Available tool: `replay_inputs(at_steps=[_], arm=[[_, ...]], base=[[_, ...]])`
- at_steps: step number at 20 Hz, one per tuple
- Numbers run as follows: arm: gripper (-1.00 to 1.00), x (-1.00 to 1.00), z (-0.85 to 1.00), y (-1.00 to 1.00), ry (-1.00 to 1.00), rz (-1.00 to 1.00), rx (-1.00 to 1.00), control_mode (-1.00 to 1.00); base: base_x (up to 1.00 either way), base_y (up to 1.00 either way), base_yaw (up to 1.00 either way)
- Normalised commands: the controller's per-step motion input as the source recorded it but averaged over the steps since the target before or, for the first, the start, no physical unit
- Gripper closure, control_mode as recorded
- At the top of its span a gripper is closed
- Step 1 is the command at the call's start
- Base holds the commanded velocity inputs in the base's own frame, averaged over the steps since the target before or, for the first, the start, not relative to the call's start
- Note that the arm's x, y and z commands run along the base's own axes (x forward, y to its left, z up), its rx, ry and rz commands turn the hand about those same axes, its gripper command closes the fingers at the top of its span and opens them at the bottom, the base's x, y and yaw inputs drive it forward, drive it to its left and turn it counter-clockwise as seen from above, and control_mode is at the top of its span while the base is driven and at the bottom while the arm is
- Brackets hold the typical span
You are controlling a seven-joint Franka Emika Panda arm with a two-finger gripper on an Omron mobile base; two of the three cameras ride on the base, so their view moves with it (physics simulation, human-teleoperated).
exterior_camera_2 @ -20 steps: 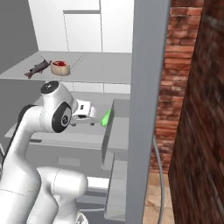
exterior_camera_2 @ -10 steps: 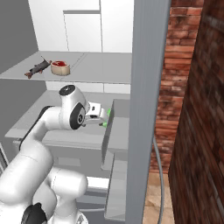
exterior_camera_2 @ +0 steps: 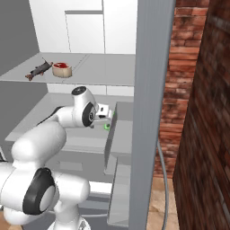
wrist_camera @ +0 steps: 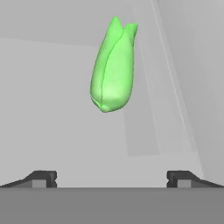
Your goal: Gather the sweet potato and corn from the fridge and place them on a tray on the dining counter. Then gather the fish and steak from the fridge and place them on the other tray.
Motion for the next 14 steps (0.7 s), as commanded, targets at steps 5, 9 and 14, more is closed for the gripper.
replay_inputs(at_steps=[5, 9, 14], arm=[[-1.00, 0.43, -0.24, -0.06, 0.00, -0.02, 0.00, -1.00], [-1.00, 0.38, -0.24, -0.05, 0.00, -0.03, 0.00, -1.00], [-1.00, 0.34, -0.25, -0.08, 0.00, -0.03, 0.00, -1.00]], base=[[0.00, 0.00, 0.00], [0.00, 0.00, 0.00], [0.00, 0.00, 0.00]])
